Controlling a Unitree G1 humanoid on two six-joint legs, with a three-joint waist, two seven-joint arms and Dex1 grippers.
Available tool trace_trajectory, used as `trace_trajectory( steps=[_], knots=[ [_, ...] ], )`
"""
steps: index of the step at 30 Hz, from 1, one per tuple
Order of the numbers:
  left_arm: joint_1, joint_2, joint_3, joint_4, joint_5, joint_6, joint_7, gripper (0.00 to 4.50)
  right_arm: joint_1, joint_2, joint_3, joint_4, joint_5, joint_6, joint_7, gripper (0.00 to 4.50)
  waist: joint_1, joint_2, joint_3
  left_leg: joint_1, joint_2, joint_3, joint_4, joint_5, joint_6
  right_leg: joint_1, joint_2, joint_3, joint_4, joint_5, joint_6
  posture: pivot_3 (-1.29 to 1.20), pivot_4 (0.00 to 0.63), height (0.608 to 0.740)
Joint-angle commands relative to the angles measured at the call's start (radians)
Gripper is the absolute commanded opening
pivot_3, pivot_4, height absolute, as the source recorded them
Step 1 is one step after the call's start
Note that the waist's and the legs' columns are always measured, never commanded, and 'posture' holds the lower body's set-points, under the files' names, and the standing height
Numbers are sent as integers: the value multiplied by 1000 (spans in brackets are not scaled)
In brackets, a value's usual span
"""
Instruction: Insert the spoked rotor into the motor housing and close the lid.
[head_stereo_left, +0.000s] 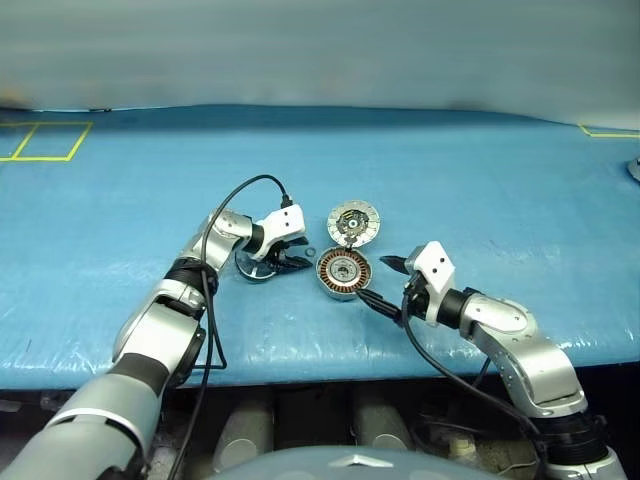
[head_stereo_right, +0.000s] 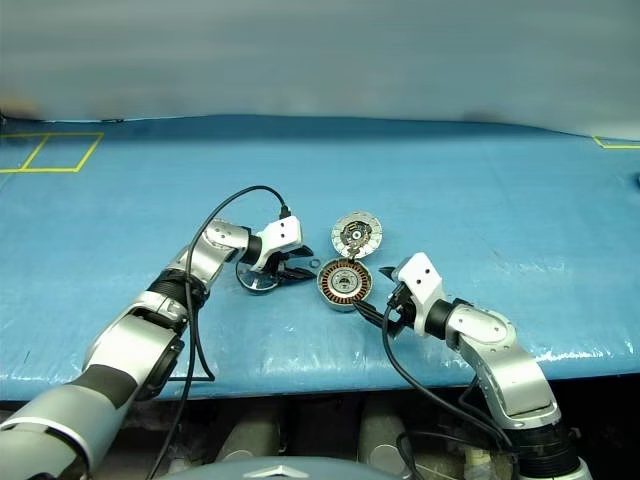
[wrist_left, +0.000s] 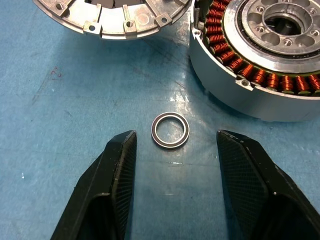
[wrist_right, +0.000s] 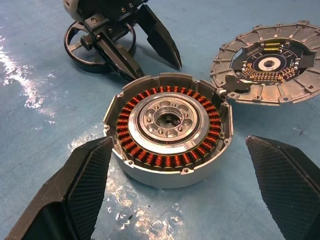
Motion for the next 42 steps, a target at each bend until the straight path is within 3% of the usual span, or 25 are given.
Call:
trace_trajectory(
  steps=[1,6,9,12,16,27,33,42],
  knots=[
    [14,-5,-8,37,22,14,16,2700,-3,1,-7,-15,12,-21,1,4500,0,0,0,0,0,0,0,0,0,0,0,0,0,0,0,0,150,740],
    [12,-8,-11,38,19,5,-1,1547,1,0,-9,-14,9,-23,-2,4500,0,0,0,0,0,0,0,0,0,0,0,0,0,0,0,0,150,740],
    [9,-8,-7,37,16,8,-5,1547,0,0,-10,-16,9,-24,-3,4500,0,0,0,0,0,0,0,0,0,0,0,0,0,0,0,0,150,740],
    [7,-2,-6,39,21,5,1,1031,1,-1,-8,-14,7,-26,-2,4500,0,0,0,0,0,0,0,0,0,0,0,0,0,0,0,0,150,740],
    [13,3,-2,38,18,3,7,837,4,2,-7,-3,7,-36,2,4500,0,0,0,0,0,0,0,0,0,0,0,0,0,0,0,0,150,740],
    [33,42,38,17,-5,-66,72,790,10,2,-5,32,-4,-120,17,4500,-2,0,0,0,0,0,0,0,0,-1,0,0,0,0,0,0,150,740],
    [49,72,94,-50,-70,-101,32,790,45,9,-42,64,56,-237,92,4500,1,0,0,-2,0,-1,-1,0,0,-2,0,0,-1,0,0,0,150,740],
    [103,59,136,-188,-182,-83,-94,790,51,13,-51,107,159,-238,194,4500,10,-1,1,-3,0,-1,0,0,0,-2,0,-1,-1,0,0,0,150,740]
  ],
)
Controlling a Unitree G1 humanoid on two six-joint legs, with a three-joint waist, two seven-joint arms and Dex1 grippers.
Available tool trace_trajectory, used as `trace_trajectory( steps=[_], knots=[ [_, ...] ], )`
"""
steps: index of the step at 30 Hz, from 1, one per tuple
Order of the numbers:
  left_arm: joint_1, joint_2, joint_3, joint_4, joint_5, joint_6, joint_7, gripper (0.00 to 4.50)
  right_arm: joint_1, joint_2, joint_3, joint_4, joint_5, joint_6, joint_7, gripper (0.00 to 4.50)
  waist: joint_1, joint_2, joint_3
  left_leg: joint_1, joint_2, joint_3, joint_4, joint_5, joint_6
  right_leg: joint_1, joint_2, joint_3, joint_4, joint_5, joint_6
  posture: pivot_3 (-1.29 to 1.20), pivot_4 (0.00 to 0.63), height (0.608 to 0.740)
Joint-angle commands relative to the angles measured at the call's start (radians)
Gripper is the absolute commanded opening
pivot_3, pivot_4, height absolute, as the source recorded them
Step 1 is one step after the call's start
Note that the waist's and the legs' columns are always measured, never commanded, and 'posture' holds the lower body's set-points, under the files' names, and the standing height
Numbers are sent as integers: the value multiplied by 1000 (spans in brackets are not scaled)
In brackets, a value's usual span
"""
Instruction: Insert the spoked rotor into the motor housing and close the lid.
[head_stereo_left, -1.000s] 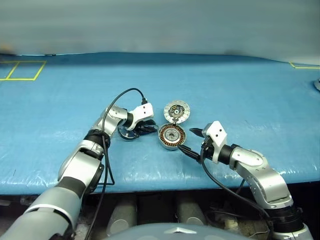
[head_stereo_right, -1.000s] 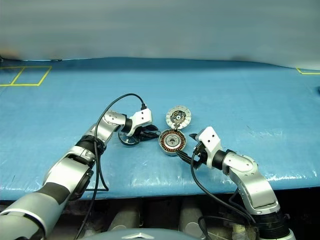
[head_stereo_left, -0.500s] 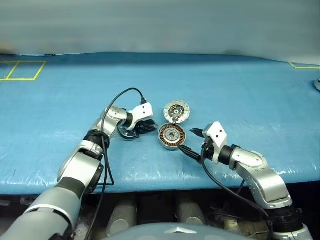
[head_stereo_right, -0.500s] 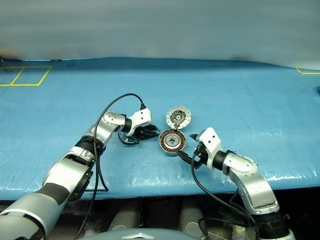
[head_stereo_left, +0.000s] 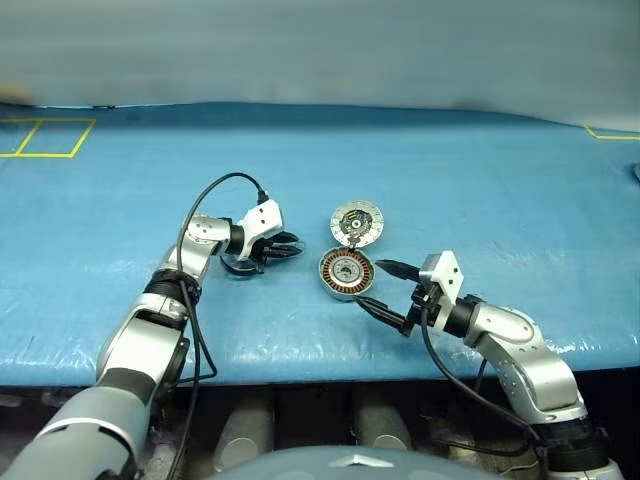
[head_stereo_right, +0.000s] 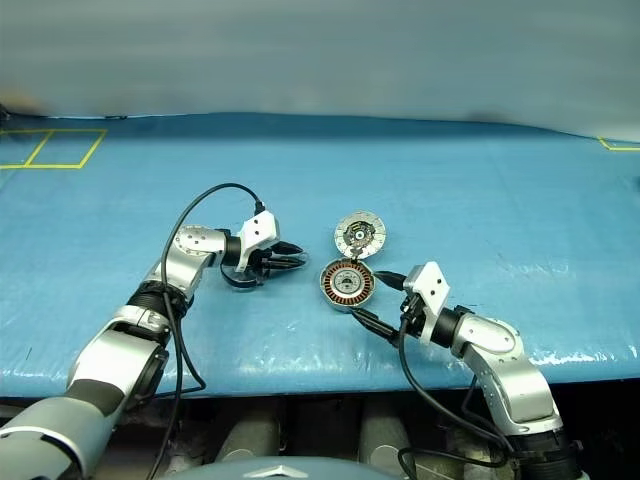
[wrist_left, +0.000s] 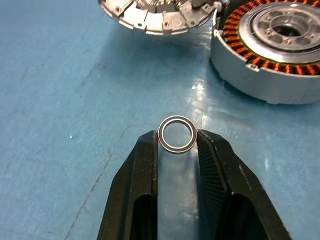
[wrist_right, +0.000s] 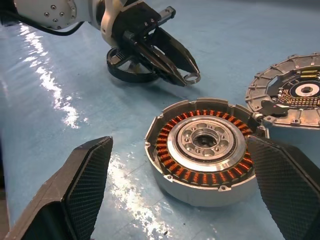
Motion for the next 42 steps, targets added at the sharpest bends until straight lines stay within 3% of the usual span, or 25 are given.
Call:
trace_trajectory(
  steps=[1,15,27,42],
  knots=[
    [6,-5,14,-83,-46,5,-46,790,-6,1,-13,3,37,-8,31,4500,1,0,0,0,0,0,0,0,0,0,0,0,0,0,0,0,150,740],
    [3,-59,-15,-160,-68,65,-107,790,2,-1,-8,44,17,6,-1,4500,3,0,0,0,0,0,0,0,0,0,0,0,0,0,0,0,150,740],
    [-54,-136,-65,-80,-31,53,-113,790,19,1,-17,36,7,-5,-26,4500,4,0,0,0,0,0,0,0,0,0,0,0,0,0,0,0,150,740],
    [-88,-162,-93,-24,3,30,-124,790,35,6,-12,33,-15,-23,-65,4500,4,0,0,0,0,0,0,0,0,0,0,0,0,0,0,0,150,740]
  ],
)
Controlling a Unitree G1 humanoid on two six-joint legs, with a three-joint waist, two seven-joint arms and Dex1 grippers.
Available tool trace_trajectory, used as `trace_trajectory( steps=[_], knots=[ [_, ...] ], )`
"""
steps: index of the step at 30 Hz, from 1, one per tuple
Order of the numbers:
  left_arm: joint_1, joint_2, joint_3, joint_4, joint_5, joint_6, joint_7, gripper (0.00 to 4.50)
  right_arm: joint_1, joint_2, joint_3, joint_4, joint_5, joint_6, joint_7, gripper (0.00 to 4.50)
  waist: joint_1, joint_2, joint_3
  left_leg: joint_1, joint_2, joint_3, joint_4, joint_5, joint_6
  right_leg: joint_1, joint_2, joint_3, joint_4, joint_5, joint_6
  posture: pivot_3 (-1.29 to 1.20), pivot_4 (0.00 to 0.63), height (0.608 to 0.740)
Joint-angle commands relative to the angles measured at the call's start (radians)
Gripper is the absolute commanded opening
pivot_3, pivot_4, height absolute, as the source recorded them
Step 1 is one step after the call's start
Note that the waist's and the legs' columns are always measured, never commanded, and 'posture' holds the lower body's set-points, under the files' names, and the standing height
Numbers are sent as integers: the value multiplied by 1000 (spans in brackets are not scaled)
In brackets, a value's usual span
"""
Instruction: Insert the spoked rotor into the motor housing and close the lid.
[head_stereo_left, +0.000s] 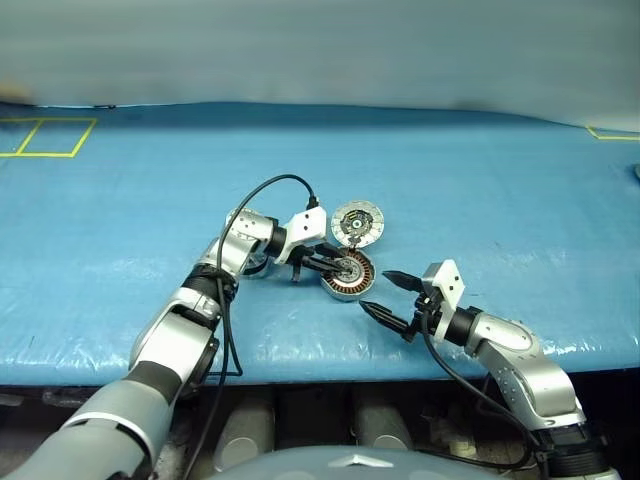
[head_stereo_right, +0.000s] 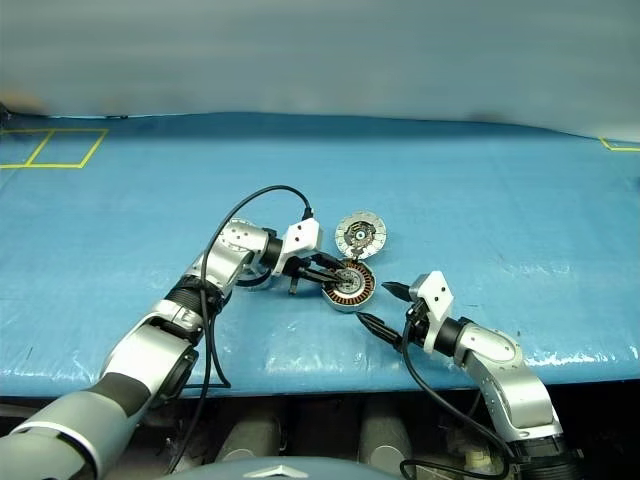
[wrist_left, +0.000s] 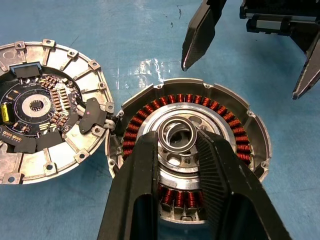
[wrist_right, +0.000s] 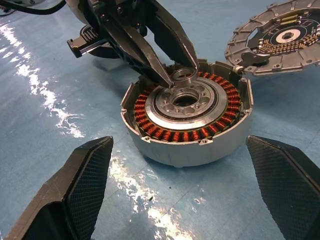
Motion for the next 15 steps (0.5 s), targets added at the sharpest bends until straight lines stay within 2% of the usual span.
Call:
trace_trajectory(
  steps=[1,15],
  knots=[
    [-31,-8,6,3,-7,-11,-6,790,2,5,-13,-30,-1,-24,-5,4500,0,0,0,0,0,0,0,0,0,0,0,0,0,0,0,0,150,740],
    [-26,-6,-1,19,7,-19,-18,790,-6,18,-12,-20,-19,-33,-27,4500,0,0,0,0,0,0,0,0,0,0,0,0,0,0,0,0,150,740]
  ],
)
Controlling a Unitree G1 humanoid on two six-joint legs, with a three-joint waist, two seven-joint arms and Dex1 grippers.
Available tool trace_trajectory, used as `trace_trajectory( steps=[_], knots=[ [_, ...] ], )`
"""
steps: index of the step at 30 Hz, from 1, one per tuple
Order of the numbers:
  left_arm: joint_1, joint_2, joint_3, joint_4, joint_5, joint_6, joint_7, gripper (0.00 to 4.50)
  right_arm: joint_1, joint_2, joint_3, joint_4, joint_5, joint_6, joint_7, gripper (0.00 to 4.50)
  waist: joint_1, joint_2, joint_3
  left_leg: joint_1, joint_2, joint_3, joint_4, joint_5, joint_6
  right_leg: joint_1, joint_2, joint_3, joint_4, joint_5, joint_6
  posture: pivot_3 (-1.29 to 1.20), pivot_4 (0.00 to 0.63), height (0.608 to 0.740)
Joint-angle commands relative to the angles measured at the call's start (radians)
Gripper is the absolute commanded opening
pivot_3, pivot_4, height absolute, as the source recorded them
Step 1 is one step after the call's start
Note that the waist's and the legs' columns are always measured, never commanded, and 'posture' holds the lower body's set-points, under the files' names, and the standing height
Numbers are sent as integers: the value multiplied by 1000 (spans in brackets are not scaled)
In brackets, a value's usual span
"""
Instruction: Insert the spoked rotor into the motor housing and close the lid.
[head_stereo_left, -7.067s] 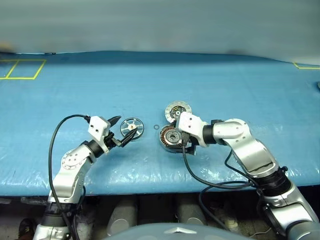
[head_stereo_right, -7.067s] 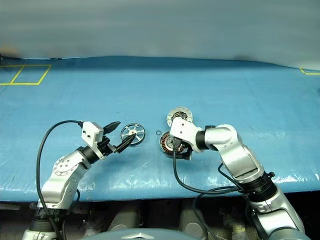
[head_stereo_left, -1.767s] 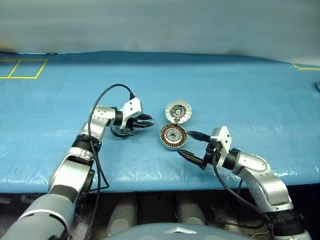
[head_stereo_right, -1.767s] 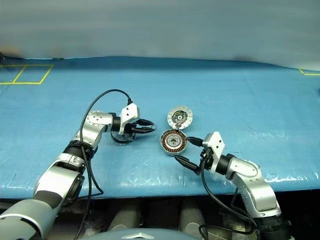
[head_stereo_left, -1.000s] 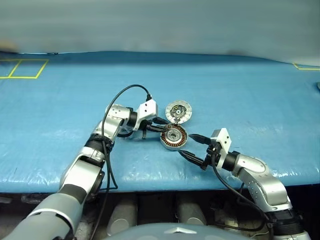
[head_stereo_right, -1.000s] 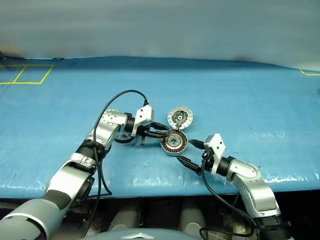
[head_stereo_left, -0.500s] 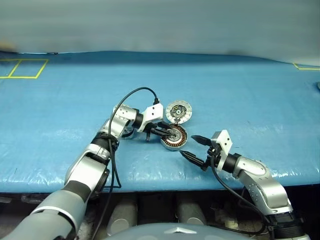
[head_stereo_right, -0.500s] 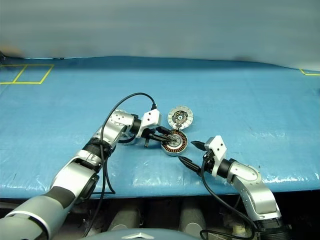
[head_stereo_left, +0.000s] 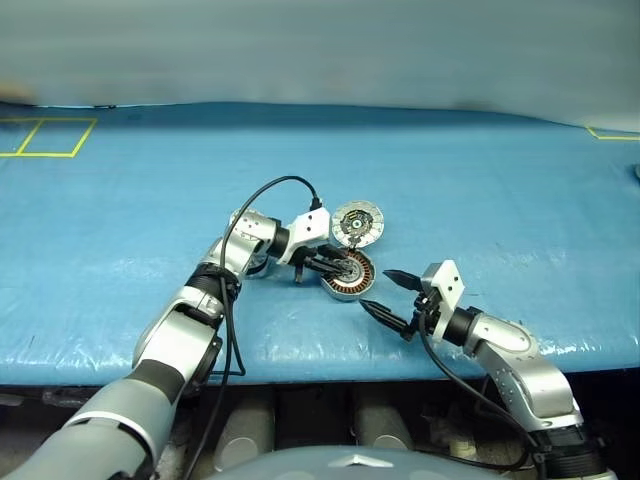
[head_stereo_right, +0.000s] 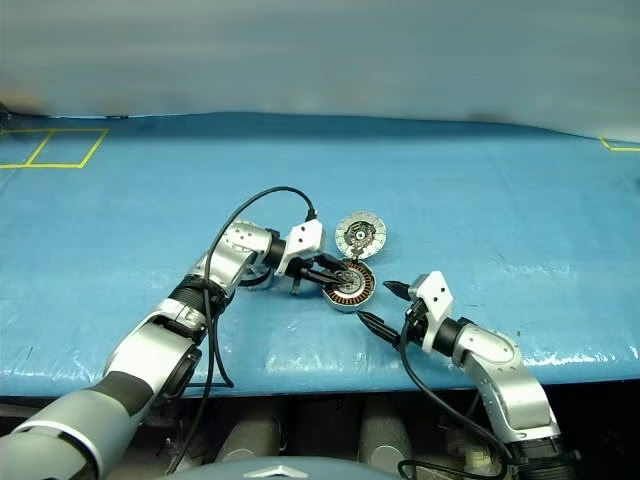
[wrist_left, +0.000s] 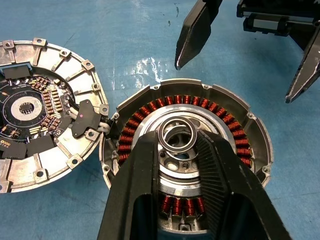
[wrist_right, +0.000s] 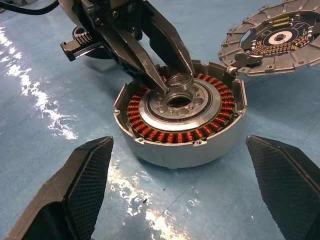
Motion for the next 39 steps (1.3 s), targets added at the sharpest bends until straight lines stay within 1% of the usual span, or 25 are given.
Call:
trace_trajectory(
  steps=[1,10,12,14,15,18,27,30,37,38,39],
  knots=[
    [-16,0,0,-6,-2,-14,-12,790,-10,2,-12,-20,-4,-20,-5,4500,0,0,0,0,0,0,0,0,0,0,0,0,0,0,0,0,150,740],
    [-17,-5,-3,5,5,-9,-10,790,-17,7,-9,-15,-17,-22,-9,4500,0,0,0,0,0,0,0,0,0,0,0,0,0,0,0,0,150,740],
    [-17,-7,-1,7,7,-20,-1,1498,-17,8,-9,-15,-20,-23,-10,4500,0,0,0,0,0,0,0,0,0,0,0,0,0,0,0,0,150,740],
    [-17,-16,14,12,2,-48,43,2008,-16,9,-10,-16,-20,-23,-9,4500,0,0,0,0,0,0,0,0,0,0,0,0,0,0,0,0,150,740],
    [-18,-17,17,13,-3,-49,49,2392,-16,9,-10,-17,-21,-22,-9,4500,1,0,0,0,0,0,0,0,0,0,0,0,0,0,0,0,150,740],
    [-17,-16,20,10,-12,-45,45,3317,-15,10,-11,-19,-22,-22,-9,4500,0,0,0,0,0,0,0,0,0,0,0,0,0,0,0,0,150,740],
    [-21,-18,61,6,-44,-17,66,3317,-16,10,-9,-14,-25,-24,-6,4500,0,0,0,0,0,0,0,0,0,0,0,0,0,0,0,0,150,740],
    [-29,-29,80,17,-52,-15,95,2740,-22,13,-8,-8,-26,-25,-7,4500,0,0,0,0,0,0,0,0,0,0,0,0,0,0,0,0,150,740],
    [-23,-38,73,11,-42,-12,73,386,-28,17,-6,-3,-29,-27,-10,4500,0,0,0,0,0,0,0,0,0,0,0,0,0,0,0,0,150,740],
    [-23,-39,69,10,-40,-9,62,84,-27,17,-6,-3,-30,-28,-10,4500,0,0,0,0,0,0,0,0,0,0,0,0,0,0,0,0,150,740],
    [-23,-42,65,11,-36,-15,60,23,-27,17,-6,-4,-31,-29,-10,4500,0,0,0,0,0,0,0,0,0,0,0,0,0,0,0,0,150,740]
  ],
)
